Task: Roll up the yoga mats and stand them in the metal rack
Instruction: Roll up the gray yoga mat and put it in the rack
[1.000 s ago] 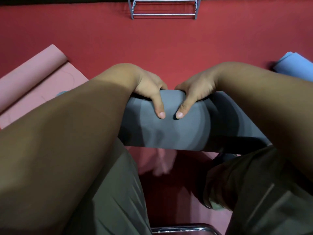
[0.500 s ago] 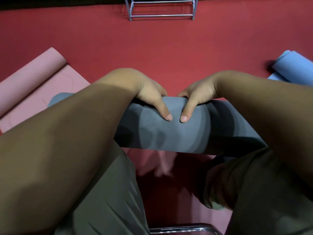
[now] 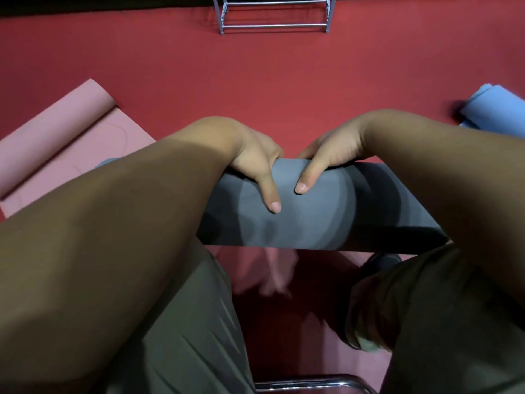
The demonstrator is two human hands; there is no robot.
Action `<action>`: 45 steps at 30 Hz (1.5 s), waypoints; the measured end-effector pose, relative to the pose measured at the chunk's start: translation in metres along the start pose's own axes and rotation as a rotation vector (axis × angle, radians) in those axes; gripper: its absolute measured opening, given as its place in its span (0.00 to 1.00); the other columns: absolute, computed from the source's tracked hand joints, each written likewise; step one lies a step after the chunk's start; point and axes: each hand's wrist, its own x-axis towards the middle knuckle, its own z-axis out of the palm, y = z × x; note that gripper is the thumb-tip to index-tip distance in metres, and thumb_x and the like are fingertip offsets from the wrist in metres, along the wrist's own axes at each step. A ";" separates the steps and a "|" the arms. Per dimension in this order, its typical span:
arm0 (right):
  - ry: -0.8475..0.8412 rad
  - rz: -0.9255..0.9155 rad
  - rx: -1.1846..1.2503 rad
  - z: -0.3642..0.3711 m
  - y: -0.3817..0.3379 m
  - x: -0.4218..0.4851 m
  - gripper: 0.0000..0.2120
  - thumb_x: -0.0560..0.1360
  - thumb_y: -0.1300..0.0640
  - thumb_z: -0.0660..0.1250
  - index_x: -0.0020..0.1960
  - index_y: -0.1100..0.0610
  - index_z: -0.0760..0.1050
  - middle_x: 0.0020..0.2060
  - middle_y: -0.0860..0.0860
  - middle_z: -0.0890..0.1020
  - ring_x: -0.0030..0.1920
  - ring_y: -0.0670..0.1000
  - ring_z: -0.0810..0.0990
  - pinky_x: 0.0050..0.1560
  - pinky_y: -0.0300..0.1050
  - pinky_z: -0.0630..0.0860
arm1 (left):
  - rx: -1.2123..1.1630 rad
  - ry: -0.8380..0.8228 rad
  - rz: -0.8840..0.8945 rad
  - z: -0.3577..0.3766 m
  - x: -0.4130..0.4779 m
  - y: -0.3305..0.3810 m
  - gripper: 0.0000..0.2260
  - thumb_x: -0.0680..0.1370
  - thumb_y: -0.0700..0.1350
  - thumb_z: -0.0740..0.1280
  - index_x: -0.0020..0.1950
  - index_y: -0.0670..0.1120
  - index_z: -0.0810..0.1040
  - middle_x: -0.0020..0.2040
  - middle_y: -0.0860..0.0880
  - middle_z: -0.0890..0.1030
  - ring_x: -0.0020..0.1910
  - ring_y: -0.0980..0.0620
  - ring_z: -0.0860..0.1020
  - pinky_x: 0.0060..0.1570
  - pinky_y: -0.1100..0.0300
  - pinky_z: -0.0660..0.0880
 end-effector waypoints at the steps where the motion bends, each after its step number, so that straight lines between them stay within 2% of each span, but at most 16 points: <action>1: -0.001 -0.002 -0.014 0.000 -0.003 0.000 0.31 0.69 0.43 0.81 0.69 0.50 0.80 0.59 0.52 0.88 0.59 0.57 0.88 0.69 0.60 0.79 | -0.060 -0.021 0.002 -0.001 0.000 -0.005 0.30 0.61 0.57 0.88 0.60 0.54 0.83 0.51 0.52 0.89 0.49 0.47 0.89 0.56 0.43 0.85; 4: -0.024 -0.020 -0.107 0.007 -0.013 0.003 0.29 0.70 0.45 0.82 0.68 0.52 0.80 0.57 0.52 0.89 0.58 0.56 0.88 0.67 0.60 0.80 | -0.187 -0.049 -0.018 -0.001 -0.002 -0.016 0.31 0.61 0.54 0.87 0.62 0.53 0.84 0.53 0.49 0.89 0.51 0.43 0.89 0.60 0.40 0.83; 9: 0.135 0.002 -0.275 0.016 -0.026 0.001 0.40 0.60 0.41 0.88 0.66 0.48 0.74 0.55 0.47 0.86 0.53 0.51 0.87 0.56 0.53 0.85 | -0.277 -0.127 -0.043 -0.003 -0.002 -0.022 0.28 0.65 0.53 0.84 0.64 0.51 0.85 0.56 0.45 0.89 0.55 0.39 0.88 0.64 0.37 0.81; 13: 0.167 -0.033 -0.303 0.018 -0.018 0.004 0.35 0.60 0.42 0.89 0.61 0.46 0.77 0.49 0.45 0.88 0.46 0.49 0.88 0.42 0.46 0.84 | -0.288 -0.170 -0.081 -0.002 -0.001 -0.016 0.26 0.68 0.54 0.83 0.64 0.50 0.86 0.57 0.43 0.88 0.56 0.38 0.87 0.66 0.36 0.80; 16: 0.137 -0.034 -0.287 0.011 -0.010 0.006 0.32 0.60 0.42 0.89 0.59 0.45 0.81 0.48 0.45 0.89 0.48 0.50 0.89 0.52 0.51 0.85 | -0.319 -0.154 -0.084 0.000 -0.001 -0.011 0.25 0.70 0.55 0.82 0.65 0.50 0.85 0.57 0.44 0.88 0.56 0.38 0.87 0.66 0.37 0.80; 18: 0.107 -0.011 -0.243 0.005 -0.003 0.009 0.35 0.58 0.40 0.89 0.61 0.45 0.82 0.50 0.45 0.90 0.51 0.52 0.90 0.59 0.56 0.84 | -0.349 -0.135 -0.076 0.000 -0.002 -0.007 0.22 0.73 0.53 0.80 0.66 0.50 0.84 0.57 0.43 0.88 0.55 0.38 0.87 0.64 0.38 0.80; 21: 0.075 0.013 -0.146 0.000 0.011 0.011 0.38 0.57 0.41 0.89 0.64 0.46 0.81 0.53 0.48 0.90 0.54 0.56 0.89 0.63 0.60 0.83 | -0.307 -0.075 -0.056 0.000 -0.001 0.000 0.21 0.75 0.55 0.79 0.66 0.51 0.81 0.55 0.47 0.89 0.53 0.42 0.88 0.60 0.42 0.83; 24: 0.037 0.015 -0.048 -0.004 0.023 0.011 0.34 0.62 0.46 0.87 0.66 0.48 0.80 0.56 0.52 0.89 0.56 0.59 0.89 0.65 0.63 0.81 | -0.177 -0.012 -0.041 0.001 0.006 0.004 0.37 0.63 0.61 0.86 0.68 0.56 0.76 0.57 0.52 0.87 0.52 0.46 0.88 0.59 0.42 0.84; 27: 0.011 0.028 0.025 -0.005 0.028 0.007 0.35 0.63 0.44 0.86 0.67 0.47 0.81 0.58 0.54 0.88 0.58 0.61 0.88 0.67 0.64 0.80 | -0.054 0.029 -0.055 0.002 0.017 0.005 0.56 0.50 0.64 0.88 0.74 0.62 0.68 0.61 0.55 0.82 0.57 0.47 0.85 0.58 0.44 0.83; 29: 0.001 0.031 0.051 -0.005 0.028 0.006 0.36 0.62 0.42 0.85 0.68 0.48 0.81 0.59 0.54 0.88 0.59 0.61 0.88 0.68 0.63 0.79 | 0.010 0.053 -0.051 0.000 0.019 0.006 0.58 0.49 0.65 0.88 0.75 0.63 0.66 0.62 0.55 0.81 0.58 0.47 0.83 0.59 0.44 0.83; 33: -0.017 0.045 0.069 -0.002 0.023 0.009 0.35 0.64 0.41 0.85 0.68 0.50 0.82 0.60 0.56 0.88 0.60 0.61 0.87 0.69 0.63 0.78 | 0.068 0.086 -0.036 -0.004 0.013 0.005 0.43 0.52 0.64 0.88 0.62 0.59 0.75 0.56 0.55 0.84 0.52 0.49 0.85 0.55 0.46 0.84; 35: 0.009 0.056 0.057 -0.001 0.019 0.009 0.36 0.63 0.41 0.85 0.67 0.51 0.83 0.59 0.56 0.88 0.59 0.62 0.88 0.68 0.64 0.79 | 0.056 0.096 -0.038 -0.004 0.010 0.002 0.39 0.53 0.63 0.88 0.59 0.59 0.76 0.53 0.56 0.85 0.51 0.50 0.86 0.54 0.47 0.85; 39: 0.118 0.007 0.019 -0.001 0.005 0.006 0.30 0.67 0.42 0.84 0.65 0.52 0.83 0.55 0.53 0.89 0.55 0.59 0.89 0.64 0.64 0.82 | -0.084 0.063 -0.042 -0.004 0.010 -0.017 0.36 0.56 0.58 0.89 0.60 0.58 0.79 0.51 0.55 0.88 0.49 0.49 0.88 0.54 0.44 0.85; 41: 0.184 -0.038 -0.034 0.001 -0.001 0.007 0.29 0.66 0.38 0.83 0.62 0.49 0.82 0.53 0.49 0.90 0.53 0.56 0.90 0.62 0.62 0.83 | -0.177 0.023 -0.046 -0.004 0.008 -0.026 0.34 0.59 0.55 0.88 0.62 0.54 0.80 0.52 0.52 0.89 0.50 0.45 0.89 0.57 0.40 0.84; 43: 0.206 -0.074 -0.147 0.003 -0.008 0.009 0.37 0.60 0.31 0.84 0.63 0.46 0.80 0.53 0.44 0.89 0.53 0.51 0.89 0.62 0.58 0.83 | -0.256 -0.011 -0.051 -0.003 0.004 -0.031 0.31 0.63 0.53 0.86 0.64 0.52 0.81 0.54 0.48 0.89 0.52 0.42 0.89 0.60 0.38 0.83; 45: 0.230 -0.094 -0.298 0.005 -0.015 0.013 0.52 0.54 0.27 0.84 0.72 0.46 0.74 0.61 0.42 0.86 0.60 0.48 0.85 0.67 0.56 0.80 | -0.316 -0.033 -0.057 -0.003 0.002 -0.034 0.29 0.65 0.53 0.85 0.65 0.51 0.82 0.55 0.46 0.89 0.53 0.40 0.88 0.62 0.38 0.82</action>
